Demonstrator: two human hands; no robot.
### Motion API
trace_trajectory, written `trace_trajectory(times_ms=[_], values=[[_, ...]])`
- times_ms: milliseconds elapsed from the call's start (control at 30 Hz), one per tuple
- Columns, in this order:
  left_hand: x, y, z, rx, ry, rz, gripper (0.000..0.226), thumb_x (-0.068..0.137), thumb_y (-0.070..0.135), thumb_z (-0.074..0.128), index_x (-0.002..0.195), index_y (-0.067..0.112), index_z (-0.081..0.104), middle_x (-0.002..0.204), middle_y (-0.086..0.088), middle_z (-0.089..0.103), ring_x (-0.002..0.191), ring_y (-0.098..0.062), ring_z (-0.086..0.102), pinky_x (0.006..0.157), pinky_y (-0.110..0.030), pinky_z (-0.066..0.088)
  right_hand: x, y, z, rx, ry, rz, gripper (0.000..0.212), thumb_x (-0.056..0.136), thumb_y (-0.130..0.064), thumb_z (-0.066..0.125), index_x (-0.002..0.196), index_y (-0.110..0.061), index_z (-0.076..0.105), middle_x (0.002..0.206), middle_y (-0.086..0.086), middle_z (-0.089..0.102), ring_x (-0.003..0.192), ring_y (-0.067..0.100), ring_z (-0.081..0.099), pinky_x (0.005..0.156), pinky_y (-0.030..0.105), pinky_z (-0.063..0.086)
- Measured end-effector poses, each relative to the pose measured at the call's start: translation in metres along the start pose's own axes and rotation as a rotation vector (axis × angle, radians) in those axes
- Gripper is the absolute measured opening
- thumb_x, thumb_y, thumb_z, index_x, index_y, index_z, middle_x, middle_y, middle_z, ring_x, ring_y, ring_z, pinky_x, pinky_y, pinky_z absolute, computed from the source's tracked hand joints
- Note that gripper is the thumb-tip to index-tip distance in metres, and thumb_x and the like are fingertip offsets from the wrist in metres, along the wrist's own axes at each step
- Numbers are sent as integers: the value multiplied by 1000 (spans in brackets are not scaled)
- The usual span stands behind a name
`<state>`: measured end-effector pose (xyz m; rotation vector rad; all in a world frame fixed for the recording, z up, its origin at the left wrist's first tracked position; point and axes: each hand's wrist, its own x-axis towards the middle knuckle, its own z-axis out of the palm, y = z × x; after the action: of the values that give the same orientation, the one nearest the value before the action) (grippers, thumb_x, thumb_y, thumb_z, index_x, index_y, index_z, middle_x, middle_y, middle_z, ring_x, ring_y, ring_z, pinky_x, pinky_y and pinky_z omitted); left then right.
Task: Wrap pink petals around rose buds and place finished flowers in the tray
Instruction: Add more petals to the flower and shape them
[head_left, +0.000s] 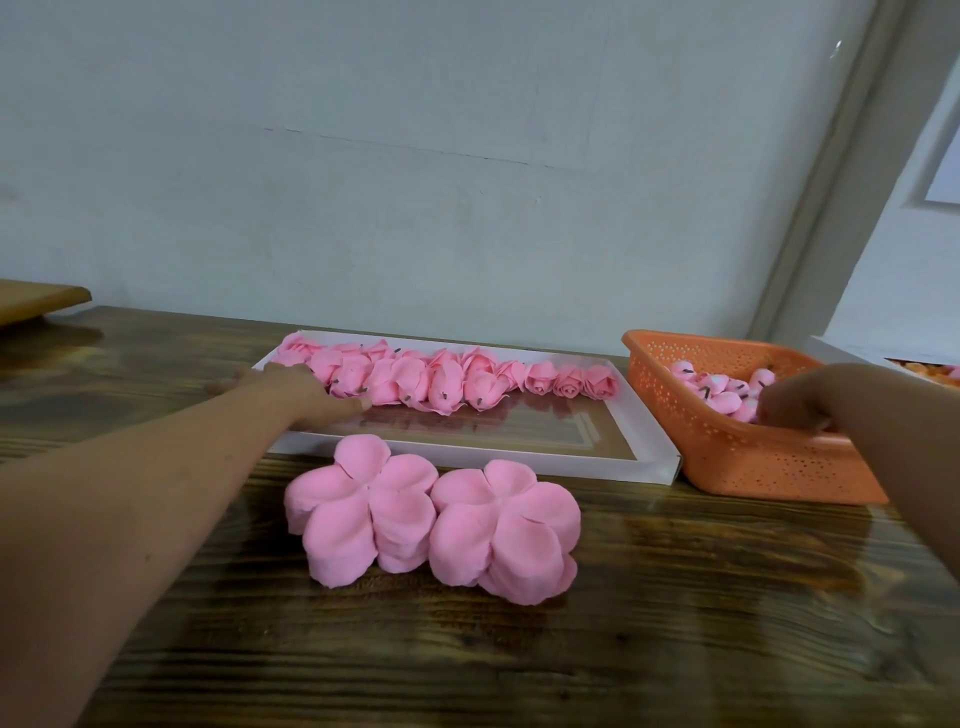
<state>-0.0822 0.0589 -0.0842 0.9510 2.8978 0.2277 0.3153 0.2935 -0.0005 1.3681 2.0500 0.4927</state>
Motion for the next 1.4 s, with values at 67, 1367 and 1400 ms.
trace_trajectory(times_ms=[67,1367,1400], values=[[-5,2,-8,16,-37,94,90,71,83,43,135,20,46,130,-15,54,123,-37,48,107,-51,37,4,2,0,80,17,20,45,99,-30,42,139,-11,39,142,8,39,122,19,43,101,28,39],[-142,73,-24,-158,-205,793,14,84,26,69,72,20,64,82,3,68,68,-10,53,65,-26,44,-98,-95,-5,1599,841,-502,15,77,-2,71,80,-16,67,74,4,66,59,2,55,55,9,41],[-142,72,-25,-221,-230,752,13,83,22,69,71,20,64,80,2,67,68,-12,53,65,-28,44,-103,-99,-6,1707,779,-571,19,76,1,72,80,-17,68,75,3,69,62,4,59,59,12,45]])
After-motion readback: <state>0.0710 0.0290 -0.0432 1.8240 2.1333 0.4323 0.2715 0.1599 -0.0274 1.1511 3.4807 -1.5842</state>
